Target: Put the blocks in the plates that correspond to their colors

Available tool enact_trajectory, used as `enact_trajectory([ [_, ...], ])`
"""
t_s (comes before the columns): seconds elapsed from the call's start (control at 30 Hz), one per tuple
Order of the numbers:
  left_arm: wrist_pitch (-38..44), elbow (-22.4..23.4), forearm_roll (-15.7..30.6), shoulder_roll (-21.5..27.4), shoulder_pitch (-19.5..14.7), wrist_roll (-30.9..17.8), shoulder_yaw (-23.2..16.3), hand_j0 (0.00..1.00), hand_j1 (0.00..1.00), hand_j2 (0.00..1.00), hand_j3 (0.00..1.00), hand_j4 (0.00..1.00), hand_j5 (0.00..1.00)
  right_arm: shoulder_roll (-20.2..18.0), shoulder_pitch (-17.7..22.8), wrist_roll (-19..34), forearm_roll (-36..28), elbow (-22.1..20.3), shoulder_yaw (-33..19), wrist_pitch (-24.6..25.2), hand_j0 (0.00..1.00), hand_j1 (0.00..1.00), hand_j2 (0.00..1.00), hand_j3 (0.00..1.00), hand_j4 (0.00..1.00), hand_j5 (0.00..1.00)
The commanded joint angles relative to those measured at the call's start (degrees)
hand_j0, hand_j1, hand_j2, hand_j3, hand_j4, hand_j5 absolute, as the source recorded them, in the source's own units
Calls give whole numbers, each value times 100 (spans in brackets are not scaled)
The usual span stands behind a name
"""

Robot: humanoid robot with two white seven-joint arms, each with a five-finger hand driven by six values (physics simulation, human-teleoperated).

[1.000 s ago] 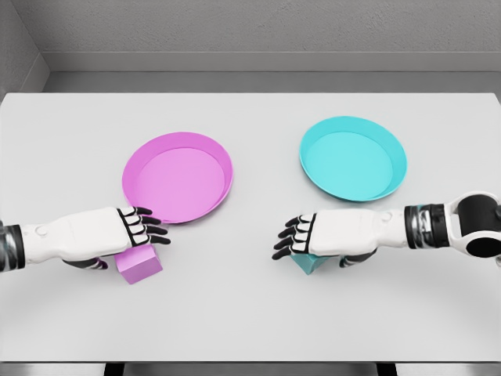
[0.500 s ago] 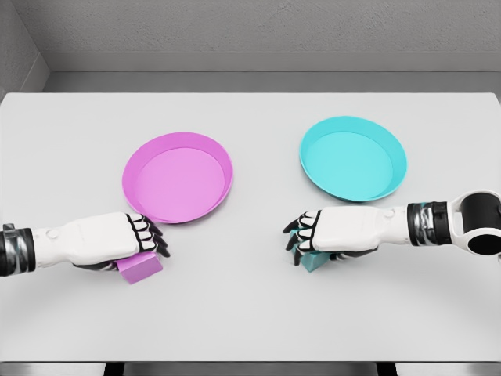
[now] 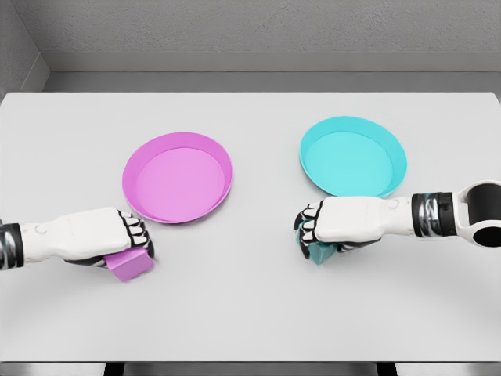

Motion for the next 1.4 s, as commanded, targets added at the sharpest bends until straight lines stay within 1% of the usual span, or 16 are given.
enact_trajectory([
  [0.0, 8, 0, 175, 205, 0, 12, 18, 40, 40, 40, 40, 40, 40, 5, 0, -3, -46, -18, -15, 18, 49, 49, 49, 49, 49, 49],
  [0.13, 8, 35, 202, 346, -185, 30, 176, 40, 40, 40, 40, 40, 40, 5, -114, -3, -55, -18, -252, 0, 46, 46, 46, 46, 46, 46],
  [0.27, 8, 70, 369, 310, -764, 21, 211, 40, 40, 40, 40, 40, 40, 23, -150, -3, -73, -26, -287, -17, 46, 46, 46, 46, 46, 46],
  [0.3, 8, 70, 404, 293, -914, 21, 202, 40, 40, 40, 40, 40, 40, 23, -150, -3, -82, -61, -436, -17, 46, 46, 46, 46, 46, 46],
  [0.43, 8, 132, 360, -270, -1309, 3, 149, 40, 40, 40, 40, 40, 40, 23, -185, -3, -82, -44, -630, 27, 46, 46, 46, 46, 46, 46],
  [0.53, 8, 132, 351, -463, -1450, -14, 123, 40, 40, 40, 40, 40, 40, 31, -237, -3, -99, 26, -674, 35, 46, 46, 46, 46, 46, 46],
  [0.57, 8, 132, 325, -647, -1521, -23, 106, 40, 40, 40, 40, 40, 40, 31, -246, -3, -99, 61, -674, 35, 46, 46, 46, 46, 46, 46],
  [0.7, 8, 202, 149, -1324, -1784, -32, 62, 41, 41, 41, 41, 41, 41, 93, -352, -3, -108, 448, -674, 44, 47, 47, 47, 47, 47, 47],
  [0.83, 8, 597, 26, -1623, -2197, -32, -369, 41, 41, 41, 41, 41, 41, 207, -440, -3, -108, 808, -674, 35, 47, 47, 47, 47, 47, 47],
  [0.9, 8, 746, -62, -1685, -2285, -32, -457, 41, 41, 41, 41, 41, 41, 225, -475, -3, -108, 940, -682, 35, 47, 47, 47, 47, 47, 47],
  [0.97, 8, 1116, -158, -1834, -2496, -23, -703, 41, 41, 41, 41, 41, 41, 269, -563, -3, -108, 1134, -674, 35, 47, 47, 47, 47, 47, 47],
  [1.13, 8, 1485, -220, -1878, -2602, -32, -738, 43, 43, 43, 43, 43, 43, 383, -703, -12, -108, 1600, -682, 35, 47, 47, 47, 47, 47, 47],
  [1.2, 8, 1512, -290, -1913, -2610, -32, -738, 44, 44, 44, 44, 44, 44, 462, -721, -12, -108, 1740, -682, 44, 47, 47, 47, 47, 47, 47],
  [1.27, 8, 1608, -317, -1957, -2610, -32, -738, 49, 49, 49, 49, 49, 49, 611, -800, -12, -108, 2021, -674, 44, 48, 48, 48, 48, 48, 48],
  [1.33, 8, 1925, -317, -2063, -2733, -32, -738, 59, 59, 59, 59, 59, 59, 708, -809, -12, -108, 2206, -674, 44, 48, 48, 48, 48, 48, 48],
  [1.37, 8, 1925, -343, -2071, -2733, -32, -738, 67, 67, 67, 67, 67, 67, 743, -835, -12, -99, 2302, -674, 44, 48, 48, 48, 48, 48, 48],
])
